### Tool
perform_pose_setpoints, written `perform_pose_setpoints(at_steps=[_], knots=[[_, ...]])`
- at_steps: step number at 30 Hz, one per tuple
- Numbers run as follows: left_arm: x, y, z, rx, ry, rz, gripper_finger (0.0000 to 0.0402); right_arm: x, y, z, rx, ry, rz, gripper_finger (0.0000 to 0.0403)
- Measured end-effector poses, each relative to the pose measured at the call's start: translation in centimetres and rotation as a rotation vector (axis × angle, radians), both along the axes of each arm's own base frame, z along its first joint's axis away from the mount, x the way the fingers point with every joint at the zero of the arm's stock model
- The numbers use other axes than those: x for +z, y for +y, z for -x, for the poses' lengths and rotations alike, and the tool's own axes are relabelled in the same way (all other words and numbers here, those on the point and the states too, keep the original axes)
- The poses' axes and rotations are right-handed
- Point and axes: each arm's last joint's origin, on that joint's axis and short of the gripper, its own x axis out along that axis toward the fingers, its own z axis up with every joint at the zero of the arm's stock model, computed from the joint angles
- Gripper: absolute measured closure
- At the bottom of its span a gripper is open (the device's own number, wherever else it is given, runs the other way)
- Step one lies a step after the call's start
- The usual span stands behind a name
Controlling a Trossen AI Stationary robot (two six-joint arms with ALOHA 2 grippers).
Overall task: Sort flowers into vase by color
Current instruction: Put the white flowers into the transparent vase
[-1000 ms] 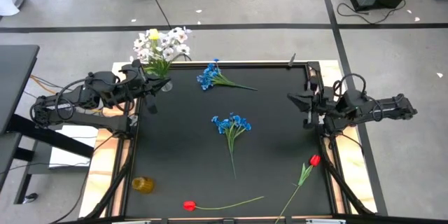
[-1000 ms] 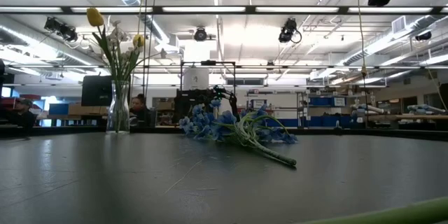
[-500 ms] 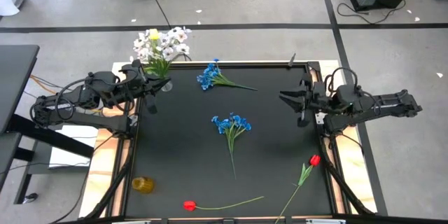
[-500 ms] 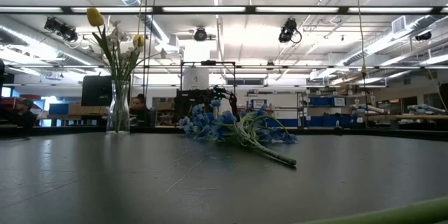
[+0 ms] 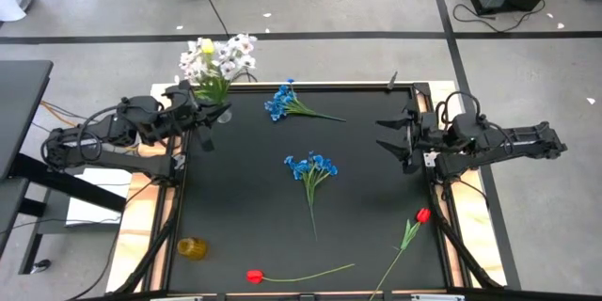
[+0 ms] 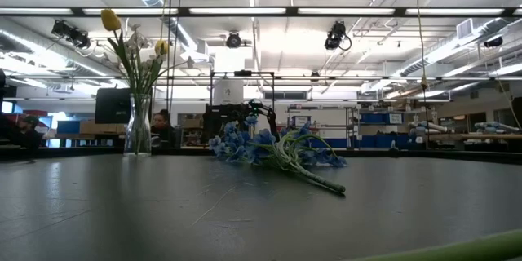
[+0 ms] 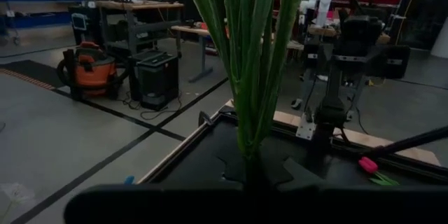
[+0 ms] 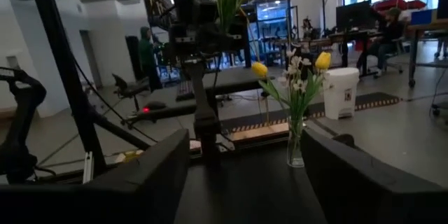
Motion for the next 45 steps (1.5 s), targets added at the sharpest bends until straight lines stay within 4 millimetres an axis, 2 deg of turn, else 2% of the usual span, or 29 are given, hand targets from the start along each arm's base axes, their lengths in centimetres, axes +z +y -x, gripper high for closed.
perform_pose_setpoints(at_steps=[8, 13, 19, 24, 32, 36, 39, 42, 45], knots=[[-1.4, 0.1, -2.0, 0.001, -0.078, -0.089, 0.0401, 0.0, 0.1, 0.0, 0.035, 0.002, 0.001, 0.0115], [-1.6, 0.1, -2.2, -0.006, -0.107, -0.173, 0.0401, 0.0, 0.1, 0.0, 0.035, 0.002, 0.002, 0.0116], [-0.9, 0.4, -1.1, 0.018, -0.128, -0.270, 0.0401, 0.0, 0.1, 0.0, 0.036, 0.002, 0.002, 0.0116], [-0.6, 1.5, -0.3, 0.039, -0.124, -0.344, 0.0401, 0.0, 0.1, -0.1, 0.036, 0.002, 0.002, 0.0115], [-2.2, 3.5, -0.4, -0.011, -0.153, -0.302, 0.0401, 0.0, 0.1, -0.1, 0.036, 0.001, 0.002, 0.0117], [-1.9, 3.9, 1.0, 0.063, -0.222, -0.366, 0.0401, 0.0, 0.1, -0.1, 0.036, 0.001, 0.002, 0.0117], [-2.7, 4.5, 1.5, 0.130, -0.204, -0.368, 0.0401, 0.0, 0.1, -0.1, 0.036, 0.000, 0.002, 0.0117], [-4.5, 5.6, 1.5, 0.202, -0.173, -0.335, 0.0401, 0.0, 0.1, -0.1, 0.036, 0.000, 0.002, 0.0117], [-6.4, 7.0, 1.2, 0.272, -0.227, -0.333, 0.0401, 0.0, 0.1, -0.1, 0.036, 0.000, 0.002, 0.0117]])
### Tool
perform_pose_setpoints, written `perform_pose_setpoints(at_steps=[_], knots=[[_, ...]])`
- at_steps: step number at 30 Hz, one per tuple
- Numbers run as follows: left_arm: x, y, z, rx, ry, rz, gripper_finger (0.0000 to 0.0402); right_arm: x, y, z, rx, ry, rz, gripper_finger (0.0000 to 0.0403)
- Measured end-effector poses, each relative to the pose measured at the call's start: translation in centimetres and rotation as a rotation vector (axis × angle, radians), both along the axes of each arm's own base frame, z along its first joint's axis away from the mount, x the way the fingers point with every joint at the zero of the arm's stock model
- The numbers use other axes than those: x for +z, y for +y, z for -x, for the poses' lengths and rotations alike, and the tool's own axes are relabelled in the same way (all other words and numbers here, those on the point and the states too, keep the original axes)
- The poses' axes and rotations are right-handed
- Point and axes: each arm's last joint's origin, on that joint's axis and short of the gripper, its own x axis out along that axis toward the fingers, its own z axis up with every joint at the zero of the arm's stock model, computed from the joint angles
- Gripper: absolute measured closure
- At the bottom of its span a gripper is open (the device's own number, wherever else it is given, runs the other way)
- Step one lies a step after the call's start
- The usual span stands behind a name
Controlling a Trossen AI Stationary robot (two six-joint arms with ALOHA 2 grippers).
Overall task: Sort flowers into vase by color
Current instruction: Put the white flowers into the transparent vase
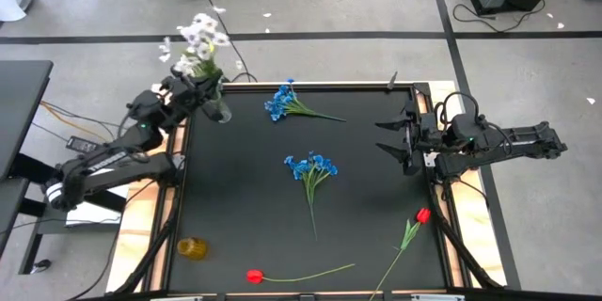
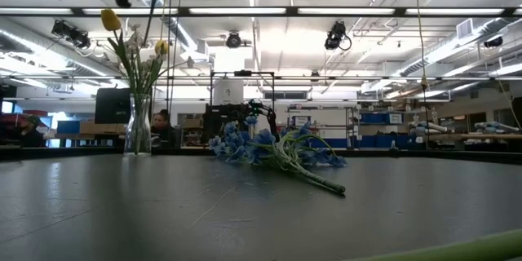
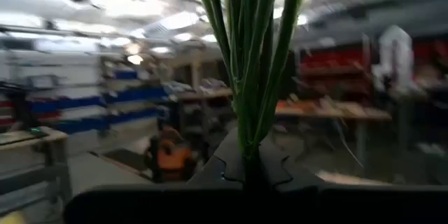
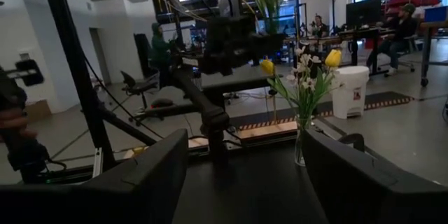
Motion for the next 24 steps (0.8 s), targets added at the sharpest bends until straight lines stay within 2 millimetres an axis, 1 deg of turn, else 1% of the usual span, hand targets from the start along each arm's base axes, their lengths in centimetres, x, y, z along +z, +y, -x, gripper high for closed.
perform_pose_setpoints(at_steps=[3, 6, 10, 15, 19, 24], knots=[[-1.7, 1.3, 0.1, 0.092, -0.080, -0.017, 0.0398, 0.0, 0.0, 0.0, 0.000, 0.000, 0.000, 0.0117], [-3.3, 2.3, 0.2, 0.199, -0.065, -0.005, 0.0398, 0.0, 0.0, 0.0, 0.000, -0.001, 0.000, 0.0117], [-4.4, 3.4, 0.1, 0.294, -0.020, -0.004, 0.0397, 0.0, 0.0, 0.0, 0.000, -0.004, 0.000, 0.0117], [-5.1, 4.2, -0.4, 0.331, -0.019, -0.071, 0.0396, 0.0, 0.0, 0.0, 0.000, -0.004, 0.000, 0.0117], [-6.2, 4.6, -0.9, 0.337, 0.017, -0.067, 0.0396, 0.0, 0.0, 0.0, 0.000, -0.004, -0.001, 0.0117], [-6.6, 4.6, -1.2, 0.325, 0.026, -0.063, 0.0395, 0.0, 0.0, 0.0, 0.000, -0.004, 0.000, 0.0117]])
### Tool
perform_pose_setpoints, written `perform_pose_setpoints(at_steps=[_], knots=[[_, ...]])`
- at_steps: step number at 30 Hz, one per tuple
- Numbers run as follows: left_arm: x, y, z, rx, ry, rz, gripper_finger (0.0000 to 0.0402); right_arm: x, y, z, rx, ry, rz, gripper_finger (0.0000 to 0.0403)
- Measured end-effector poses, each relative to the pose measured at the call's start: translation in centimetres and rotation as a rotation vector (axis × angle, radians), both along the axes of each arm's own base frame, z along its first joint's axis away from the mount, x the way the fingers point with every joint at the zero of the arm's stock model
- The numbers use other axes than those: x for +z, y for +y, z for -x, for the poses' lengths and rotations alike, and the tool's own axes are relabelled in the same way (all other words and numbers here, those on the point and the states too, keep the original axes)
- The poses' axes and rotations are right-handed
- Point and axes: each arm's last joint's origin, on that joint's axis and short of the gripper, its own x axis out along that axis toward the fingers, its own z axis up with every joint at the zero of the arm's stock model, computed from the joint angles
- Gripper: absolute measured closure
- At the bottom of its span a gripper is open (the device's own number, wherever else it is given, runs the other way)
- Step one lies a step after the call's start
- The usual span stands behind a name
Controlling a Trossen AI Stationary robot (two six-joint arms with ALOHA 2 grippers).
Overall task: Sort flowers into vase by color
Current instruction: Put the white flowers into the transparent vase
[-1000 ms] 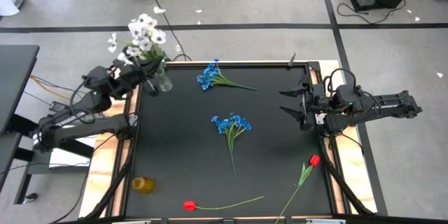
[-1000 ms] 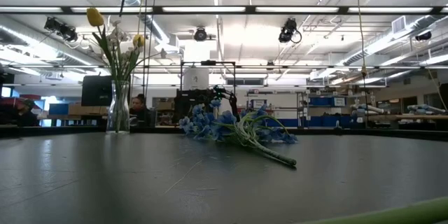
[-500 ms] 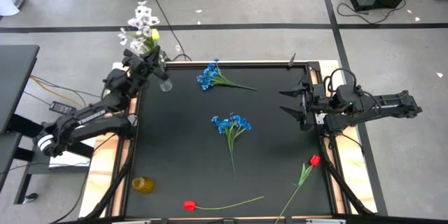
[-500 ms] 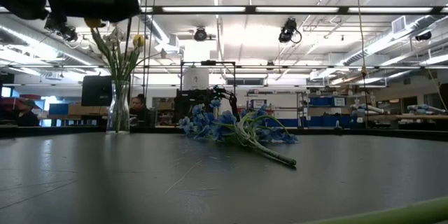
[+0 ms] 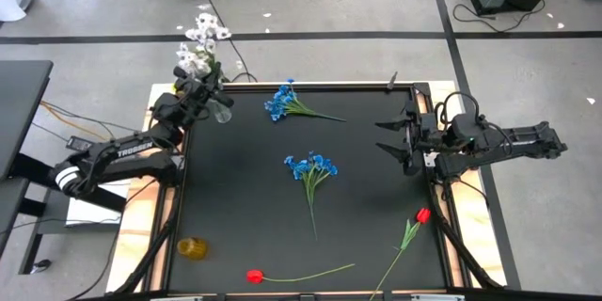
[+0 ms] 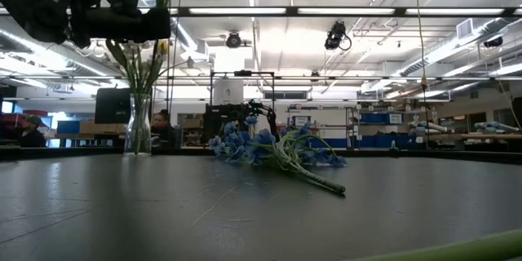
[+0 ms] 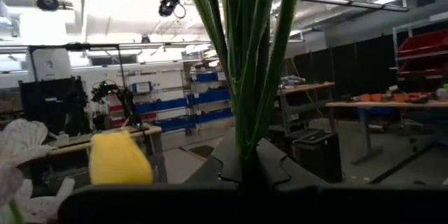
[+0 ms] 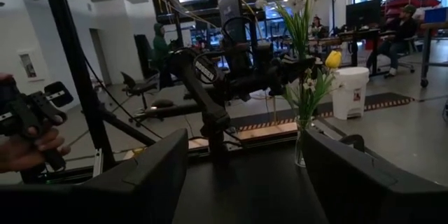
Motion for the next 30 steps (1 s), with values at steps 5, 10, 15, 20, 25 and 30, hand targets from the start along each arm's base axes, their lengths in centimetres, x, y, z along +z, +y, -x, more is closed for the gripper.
perform_pose_setpoints(at_steps=[5, 10, 15, 20, 25, 30], knots=[[0.4, -1.1, -0.8, -0.004, 0.091, -0.109, 0.0395, 0.0, 0.0, 0.0, 0.000, 0.001, 0.000, 0.0117], [0.8, -2.4, -1.6, 0.121, 0.152, -0.132, 0.0395, 0.0, 0.0, 0.0, 0.000, 0.001, 0.000, 0.0117], [2.2, -3.7, -1.5, 0.478, 0.081, 0.042, 0.0395, 0.0, 0.0, 0.0, 0.000, 0.001, 0.000, 0.0117], [2.6, -5.2, -1.7, 0.514, 0.035, 0.095, 0.0396, 0.0, 0.0, 0.0, 0.000, 0.001, 0.000, 0.0117], [1.9, -6.1, -3.1, 0.454, 0.105, 0.099, 0.0396, 0.0, 0.0, 0.0, 0.000, 0.001, 0.000, 0.0117], [2.6, -6.4, -3.5, 0.318, 0.104, -0.061, 0.0396, 0.0, 0.0, 0.0, 0.000, 0.001, 0.000, 0.0117]])
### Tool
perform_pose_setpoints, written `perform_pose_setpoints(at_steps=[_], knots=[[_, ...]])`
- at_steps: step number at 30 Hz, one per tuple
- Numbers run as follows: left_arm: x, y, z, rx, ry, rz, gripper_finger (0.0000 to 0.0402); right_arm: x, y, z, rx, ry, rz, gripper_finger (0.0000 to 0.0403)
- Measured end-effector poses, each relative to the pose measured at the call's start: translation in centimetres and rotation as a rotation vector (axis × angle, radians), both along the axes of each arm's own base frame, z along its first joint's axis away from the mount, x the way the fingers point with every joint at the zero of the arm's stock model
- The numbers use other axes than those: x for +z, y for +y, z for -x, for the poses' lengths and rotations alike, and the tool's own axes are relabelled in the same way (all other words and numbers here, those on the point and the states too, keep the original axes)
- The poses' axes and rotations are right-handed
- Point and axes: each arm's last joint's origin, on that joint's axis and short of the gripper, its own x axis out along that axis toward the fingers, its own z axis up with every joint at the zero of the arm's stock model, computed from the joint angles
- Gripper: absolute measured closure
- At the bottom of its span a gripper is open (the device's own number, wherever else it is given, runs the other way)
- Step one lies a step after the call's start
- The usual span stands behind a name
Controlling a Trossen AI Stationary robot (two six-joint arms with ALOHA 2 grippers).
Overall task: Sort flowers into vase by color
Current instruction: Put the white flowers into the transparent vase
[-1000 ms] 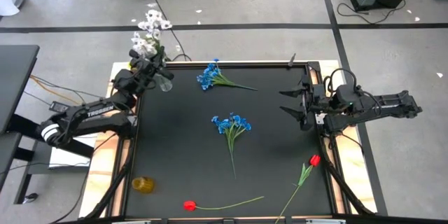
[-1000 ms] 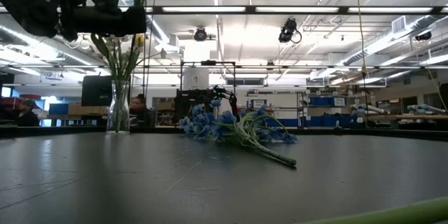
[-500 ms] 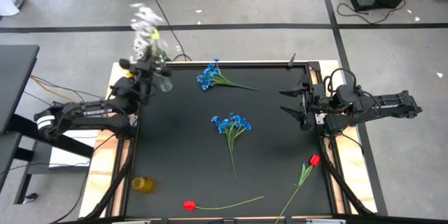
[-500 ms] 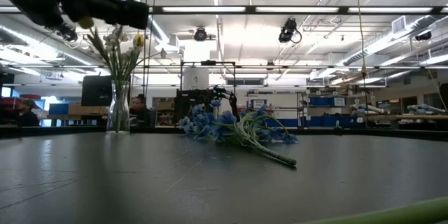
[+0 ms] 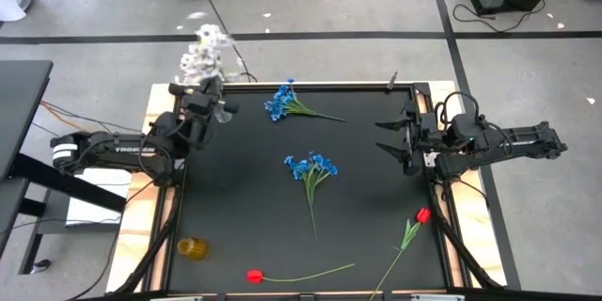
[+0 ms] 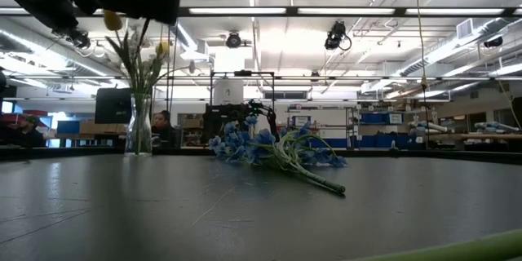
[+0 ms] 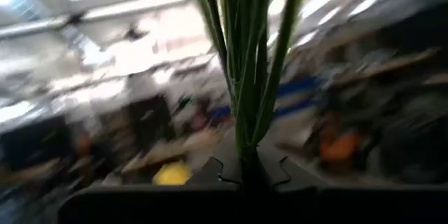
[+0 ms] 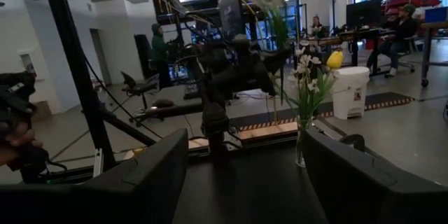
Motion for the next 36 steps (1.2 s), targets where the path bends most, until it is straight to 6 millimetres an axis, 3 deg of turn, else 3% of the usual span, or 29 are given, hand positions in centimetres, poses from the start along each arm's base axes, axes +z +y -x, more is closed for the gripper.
perform_pose_setpoints(at_steps=[6, 12, 17, 22, 25, 30, 36], knots=[[0.1, -0.4, -0.8, -0.119, 0.008, -0.035, 0.0396, 0.0, 0.0, 0.0, 0.000, 0.000, 0.000, 0.0117], [-0.5, -0.8, -2.1, -0.401, -0.165, 0.015, 0.0397, 0.0, 0.0, 0.0, 0.000, 0.000, 0.000, 0.0117], [-2.6, -0.7, -3.9, -0.489, -0.210, 0.163, 0.0397, 0.0, 0.0, 0.0, 0.000, 0.000, 0.000, 0.0117], [-5.3, -1.1, -6.0, -0.521, -0.140, 0.246, 0.0397, 0.0, 0.0, 0.0, 0.000, 0.000, 0.000, 0.0117], [-5.6, -1.1, -6.3, -0.463, -0.166, 0.230, 0.0397, 0.0, 0.0, 0.0, 0.000, 0.000, 0.000, 0.0117], [-5.7, -0.6, -5.7, -0.128, -0.111, 0.206, 0.0397, 0.0, 0.0, 0.0, 0.000, -0.001, 0.000, 0.0117], [-5.7, 1.5, -4.9, -0.027, -0.151, 0.136, 0.0397, 0.0, 0.0, 0.0, -0.001, 0.000, 0.000, 0.0117]])
